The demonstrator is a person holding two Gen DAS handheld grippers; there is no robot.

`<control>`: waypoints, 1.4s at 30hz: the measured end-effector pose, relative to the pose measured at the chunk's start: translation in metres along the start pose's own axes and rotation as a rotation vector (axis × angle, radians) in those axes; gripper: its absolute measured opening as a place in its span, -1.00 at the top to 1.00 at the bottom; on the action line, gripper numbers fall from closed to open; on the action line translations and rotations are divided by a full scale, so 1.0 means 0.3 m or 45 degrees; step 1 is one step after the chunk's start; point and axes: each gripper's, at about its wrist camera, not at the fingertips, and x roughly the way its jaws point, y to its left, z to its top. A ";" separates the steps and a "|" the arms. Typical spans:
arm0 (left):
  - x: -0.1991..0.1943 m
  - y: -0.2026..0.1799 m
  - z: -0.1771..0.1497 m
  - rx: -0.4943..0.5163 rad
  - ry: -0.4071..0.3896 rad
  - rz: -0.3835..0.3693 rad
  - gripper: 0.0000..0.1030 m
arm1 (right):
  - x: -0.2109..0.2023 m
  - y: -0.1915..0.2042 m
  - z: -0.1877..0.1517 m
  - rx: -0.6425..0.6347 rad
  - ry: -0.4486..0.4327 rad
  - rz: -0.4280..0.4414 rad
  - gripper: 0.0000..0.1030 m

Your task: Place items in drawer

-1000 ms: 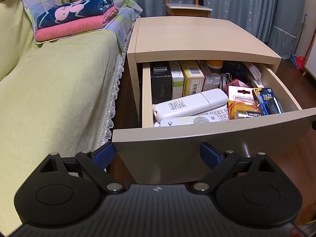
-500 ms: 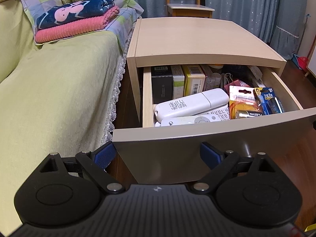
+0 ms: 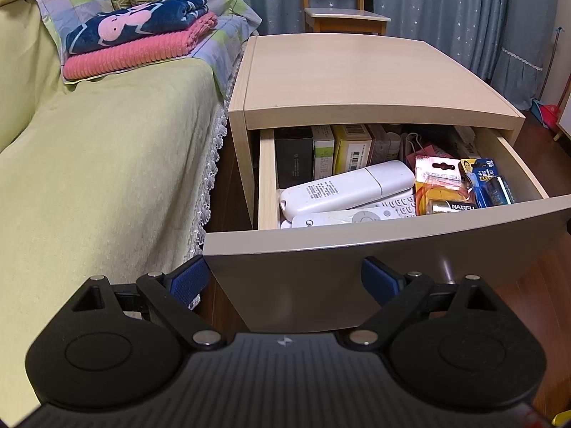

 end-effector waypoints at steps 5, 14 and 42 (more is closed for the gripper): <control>0.000 0.001 -0.002 -0.001 -0.004 0.001 -0.80 | 0.008 0.000 0.009 0.001 -0.001 -0.007 0.34; 0.001 0.004 -0.005 0.001 -0.012 0.001 -0.80 | 0.023 0.002 0.021 0.000 -0.004 -0.017 0.34; 0.024 0.003 -0.003 -0.032 -0.032 0.012 -0.80 | 0.071 -0.003 0.058 0.001 -0.022 -0.044 0.34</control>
